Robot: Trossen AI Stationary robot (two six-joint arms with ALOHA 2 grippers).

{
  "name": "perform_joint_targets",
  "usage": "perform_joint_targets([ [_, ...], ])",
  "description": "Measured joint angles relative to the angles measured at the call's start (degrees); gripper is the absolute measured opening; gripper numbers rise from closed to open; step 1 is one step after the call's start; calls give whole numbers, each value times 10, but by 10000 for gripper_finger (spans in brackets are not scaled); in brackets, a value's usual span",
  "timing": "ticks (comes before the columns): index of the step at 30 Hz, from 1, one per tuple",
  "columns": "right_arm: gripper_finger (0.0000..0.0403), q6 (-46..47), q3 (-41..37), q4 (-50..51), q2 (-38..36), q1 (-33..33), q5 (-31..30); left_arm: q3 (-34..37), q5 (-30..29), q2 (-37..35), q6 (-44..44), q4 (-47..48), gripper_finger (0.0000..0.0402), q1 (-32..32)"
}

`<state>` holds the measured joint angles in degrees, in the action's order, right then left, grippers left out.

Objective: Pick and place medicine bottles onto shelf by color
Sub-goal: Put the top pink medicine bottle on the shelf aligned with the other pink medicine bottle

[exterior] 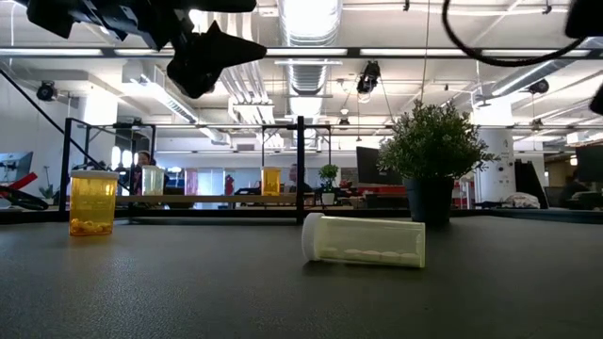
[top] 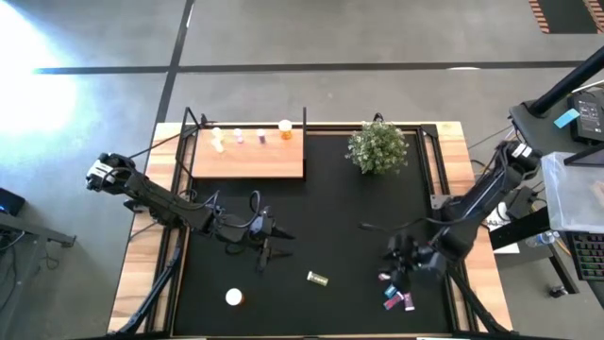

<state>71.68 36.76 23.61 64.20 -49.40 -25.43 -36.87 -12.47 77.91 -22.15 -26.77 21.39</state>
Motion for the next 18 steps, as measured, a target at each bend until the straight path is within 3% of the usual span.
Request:
perform_joint_targets([
  [6, 206, 23, 22, 1, 34, -62, -59, 0, 0, 0, 0, -12, 219, 0],
  [10, 199, -41, 42, -1, 59, -97, -107, -1, 0, 0, 0, -16, 219, 0],
  [13, 199, -67, 49, -1, 83, -115, -121, -1, -1, 0, 0, -16, 219, 0],
  [18, 199, -21, 63, -4, 123, -113, -122, -1, -9, 0, 0, -24, 219, 0],
])
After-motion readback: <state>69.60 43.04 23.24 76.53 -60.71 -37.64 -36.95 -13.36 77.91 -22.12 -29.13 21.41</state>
